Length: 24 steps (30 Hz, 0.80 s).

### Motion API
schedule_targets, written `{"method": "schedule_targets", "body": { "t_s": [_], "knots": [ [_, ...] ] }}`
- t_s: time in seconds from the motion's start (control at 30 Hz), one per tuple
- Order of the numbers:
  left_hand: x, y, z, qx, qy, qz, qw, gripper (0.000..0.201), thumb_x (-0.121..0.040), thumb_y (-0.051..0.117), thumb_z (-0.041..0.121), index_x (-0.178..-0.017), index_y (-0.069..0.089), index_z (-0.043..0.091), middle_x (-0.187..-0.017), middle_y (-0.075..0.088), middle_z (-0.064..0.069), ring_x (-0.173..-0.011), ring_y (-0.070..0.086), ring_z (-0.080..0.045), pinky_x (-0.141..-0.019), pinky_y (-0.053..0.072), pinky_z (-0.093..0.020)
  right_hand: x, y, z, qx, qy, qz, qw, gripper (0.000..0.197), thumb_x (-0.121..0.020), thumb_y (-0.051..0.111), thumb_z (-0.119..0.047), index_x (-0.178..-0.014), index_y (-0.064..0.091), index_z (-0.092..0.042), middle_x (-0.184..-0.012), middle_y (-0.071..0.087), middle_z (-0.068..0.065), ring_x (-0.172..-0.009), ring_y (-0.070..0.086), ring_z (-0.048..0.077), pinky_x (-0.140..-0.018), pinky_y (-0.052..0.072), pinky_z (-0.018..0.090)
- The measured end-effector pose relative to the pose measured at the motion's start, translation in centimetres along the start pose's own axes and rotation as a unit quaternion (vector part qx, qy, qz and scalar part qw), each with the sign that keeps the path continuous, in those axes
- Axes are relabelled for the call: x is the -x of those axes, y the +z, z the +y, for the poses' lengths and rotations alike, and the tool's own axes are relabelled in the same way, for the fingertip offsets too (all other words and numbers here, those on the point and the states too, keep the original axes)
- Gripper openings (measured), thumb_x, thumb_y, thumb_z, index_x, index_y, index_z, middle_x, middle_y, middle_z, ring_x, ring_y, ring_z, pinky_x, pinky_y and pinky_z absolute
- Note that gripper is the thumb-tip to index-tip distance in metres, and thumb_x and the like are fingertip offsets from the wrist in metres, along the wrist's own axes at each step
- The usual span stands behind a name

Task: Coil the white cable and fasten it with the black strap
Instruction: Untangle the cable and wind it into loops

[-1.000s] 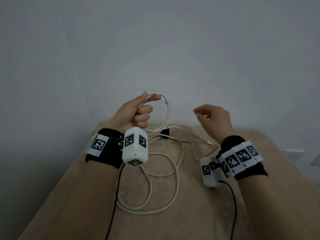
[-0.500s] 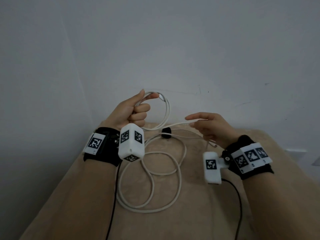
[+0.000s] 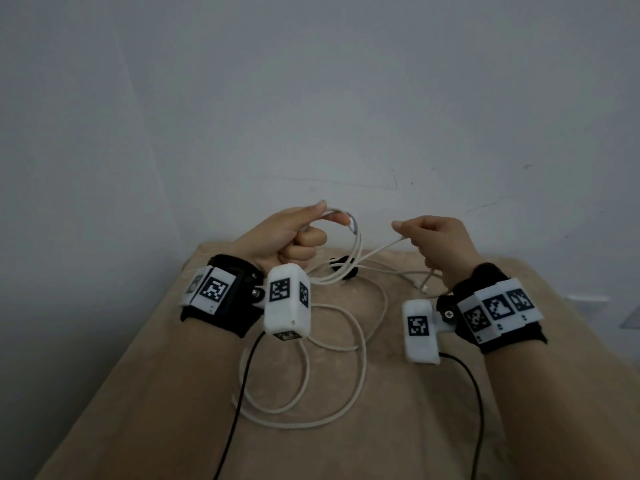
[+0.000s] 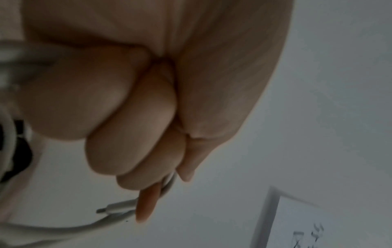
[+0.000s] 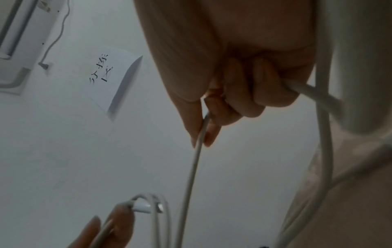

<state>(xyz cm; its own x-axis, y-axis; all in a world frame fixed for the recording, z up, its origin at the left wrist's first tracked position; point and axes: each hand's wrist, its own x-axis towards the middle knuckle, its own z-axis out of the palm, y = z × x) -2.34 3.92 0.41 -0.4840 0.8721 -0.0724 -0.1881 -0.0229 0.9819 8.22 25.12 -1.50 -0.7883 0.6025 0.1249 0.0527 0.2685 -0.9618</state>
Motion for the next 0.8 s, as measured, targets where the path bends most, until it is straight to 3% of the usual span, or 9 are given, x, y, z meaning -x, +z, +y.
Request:
{"method": "schedule_targets", "body": {
  "t_s": [0.1, 0.2, 0.3, 0.47, 0.8],
  "knots": [
    [-0.5, 0.7, -0.3, -0.034, -0.017, 0.012, 0.999, 0.037, -0.101, 0.031, 0.036, -0.099, 0.061, 0.014, -0.046, 0.022, 0.012, -0.031, 0.017, 0.001, -0.033, 0.01, -0.01, 0.4, 0.1, -0.8, -0.014, -0.038, 0.008, 0.999, 0.022, -0.081, 0.074, -0.027, -0.066, 0.064, -0.015, -0.041, 0.043, -0.014, -0.036, 0.032, 0.004, -0.036, 0.027, 0.017],
    [-0.6, 1.0, -0.4, -0.059, -0.018, 0.034, 0.998, 0.036, -0.101, 0.032, 0.036, -0.099, 0.06, 0.014, -0.046, 0.02, 0.011, -0.032, 0.015, 0.0, -0.034, 0.01, -0.01, 0.7, 0.3, -1.6, -0.005, -0.054, -0.023, 0.998, 0.018, -0.084, 0.07, -0.024, -0.072, 0.066, -0.011, -0.035, 0.043, -0.017, -0.032, 0.032, 0.002, -0.036, 0.028, 0.016],
    [-0.9, 1.0, -0.5, -0.066, -0.015, 0.063, 0.996, 0.036, -0.102, 0.032, 0.036, -0.1, 0.059, 0.013, -0.046, 0.019, 0.011, -0.032, 0.014, 0.0, -0.033, 0.012, -0.009, 1.0, 0.8, -2.2, 0.003, -0.059, -0.048, 0.997, 0.013, -0.088, 0.064, -0.017, -0.086, 0.071, -0.006, -0.051, 0.051, -0.008, -0.035, 0.033, 0.002, -0.039, 0.029, 0.017],
    [-1.3, 1.2, -0.8, -0.105, -0.006, 0.086, 0.991, 0.036, -0.102, 0.03, 0.037, -0.104, 0.058, 0.013, -0.047, 0.019, 0.01, -0.033, 0.013, -0.002, -0.034, 0.013, -0.01, 1.4, 2.1, -2.9, -0.011, -0.094, -0.067, 0.993, 0.021, -0.094, 0.047, -0.003, -0.095, 0.067, -0.009, -0.073, 0.067, 0.005, -0.036, 0.043, 0.004, -0.039, 0.035, 0.013],
    [-1.2, 2.2, -0.5, -0.212, 0.01, 0.063, 0.975, 0.039, -0.102, 0.032, 0.034, -0.104, 0.061, 0.007, -0.045, 0.023, 0.011, -0.034, 0.015, -0.004, -0.037, 0.014, -0.011, 1.9, 2.9, -2.9, -0.033, -0.074, -0.098, 0.992, 0.022, -0.097, 0.043, -0.007, -0.109, 0.06, -0.014, -0.086, 0.071, 0.0, -0.049, 0.06, 0.007, -0.041, 0.038, 0.015]
  ]
}}
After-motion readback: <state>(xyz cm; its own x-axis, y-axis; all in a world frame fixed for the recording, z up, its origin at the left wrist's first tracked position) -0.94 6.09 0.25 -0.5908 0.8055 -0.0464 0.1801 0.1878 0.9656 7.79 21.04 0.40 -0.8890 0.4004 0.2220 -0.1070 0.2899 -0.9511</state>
